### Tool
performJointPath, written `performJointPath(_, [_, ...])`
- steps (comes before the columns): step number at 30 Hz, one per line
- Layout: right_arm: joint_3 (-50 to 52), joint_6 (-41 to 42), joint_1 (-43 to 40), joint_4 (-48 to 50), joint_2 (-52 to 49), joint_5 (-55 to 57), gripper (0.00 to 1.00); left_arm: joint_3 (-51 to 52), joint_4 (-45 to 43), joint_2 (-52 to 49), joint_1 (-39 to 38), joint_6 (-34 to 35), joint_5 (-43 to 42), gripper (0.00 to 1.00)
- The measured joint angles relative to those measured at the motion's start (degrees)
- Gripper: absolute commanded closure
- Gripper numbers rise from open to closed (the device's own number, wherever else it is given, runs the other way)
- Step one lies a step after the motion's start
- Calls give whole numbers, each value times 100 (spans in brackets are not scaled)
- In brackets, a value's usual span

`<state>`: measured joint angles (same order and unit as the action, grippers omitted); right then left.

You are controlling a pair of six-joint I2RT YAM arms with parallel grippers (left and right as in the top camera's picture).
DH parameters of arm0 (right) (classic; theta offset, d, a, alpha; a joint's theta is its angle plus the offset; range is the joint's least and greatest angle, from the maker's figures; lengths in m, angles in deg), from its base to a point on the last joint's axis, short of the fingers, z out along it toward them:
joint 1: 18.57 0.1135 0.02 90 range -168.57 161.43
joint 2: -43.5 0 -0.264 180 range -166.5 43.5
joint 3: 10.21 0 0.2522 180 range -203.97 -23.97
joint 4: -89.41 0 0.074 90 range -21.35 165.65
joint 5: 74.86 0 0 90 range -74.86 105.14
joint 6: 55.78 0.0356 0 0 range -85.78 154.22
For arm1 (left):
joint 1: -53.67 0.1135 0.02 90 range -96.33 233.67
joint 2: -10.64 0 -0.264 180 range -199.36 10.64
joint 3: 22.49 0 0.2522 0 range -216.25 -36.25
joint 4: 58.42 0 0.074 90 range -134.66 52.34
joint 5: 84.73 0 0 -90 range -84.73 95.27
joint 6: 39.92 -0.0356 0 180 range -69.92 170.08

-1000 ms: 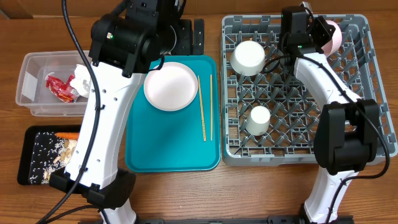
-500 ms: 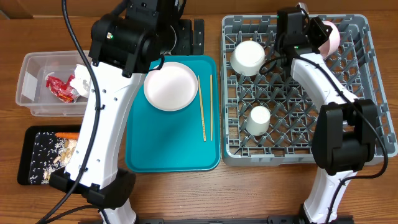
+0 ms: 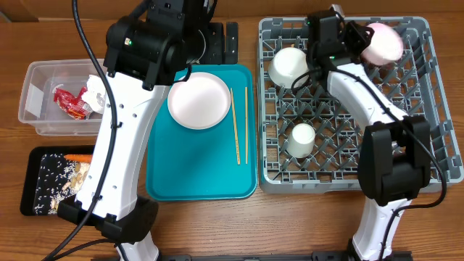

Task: Sort waste into correct bins and load items into the dishwasher
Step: 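Carry the pink bowl to the back right of the rack, then lower the pink bowl upside down into the rack's back right and release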

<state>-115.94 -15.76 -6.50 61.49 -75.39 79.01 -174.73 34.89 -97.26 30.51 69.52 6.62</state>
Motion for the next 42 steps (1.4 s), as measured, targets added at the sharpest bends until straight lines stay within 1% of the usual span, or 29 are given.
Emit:
performJointPath(2, [0, 2, 72, 2, 0, 2, 81, 0, 0, 0, 0, -2, 0, 0])
performJointPath(3, [0, 2, 105, 0, 0, 4, 78, 0, 0, 0, 0, 0, 0, 0])
performJointPath(5, [0, 46, 162, 2, 0, 0, 76, 0, 0, 0, 0, 0, 0, 0])
performJointPath(10, [0, 699, 227, -13, 0, 85, 76, 0, 0, 0, 0, 0, 0, 0])
performJointPath(13, [-2, 1226, 225, -393, 0, 48, 76, 0, 0, 0, 0, 0, 0, 0])
performJointPath(16, [-2, 1709, 210, -988, 66, -337, 73, 0, 2, 0, 0, 0, 0, 0])
performJointPath(20, [0, 2474, 26, -1716, 514, -1401, 71, 0, 0, 0, 0, 0, 0, 0])
performJointPath(23, [0, 3016, -402, -2000, 1067, -2365, 70, 0, 2, 0, 0, 0, 0, 0])
performJointPath(28, [-17, 3901, -1777, -2138, 1746, -4489, 65, 0, 2, 0, 0, -2, 0, 0])
performJointPath(32, [-20, 4601, -2837, -1897, 1700, -6177, 65, 0, 2, 0, 0, -2, 0, 0])
performJointPath(35, [-20, 5016, -3353, -1690, 1521, -7090, 65, 0, 2, 0, 0, 0, 0, 0])
performJointPath(38, [-20, 5237, -3550, -1596, 1263, -7628, 64, 0, 2, 0, 0, -2, 0, 0])
performJointPath(42, [-20, 5392, -3434, -1320, 710, -8148, 64, 0, 2, 0, 0, -2, 0, 0])
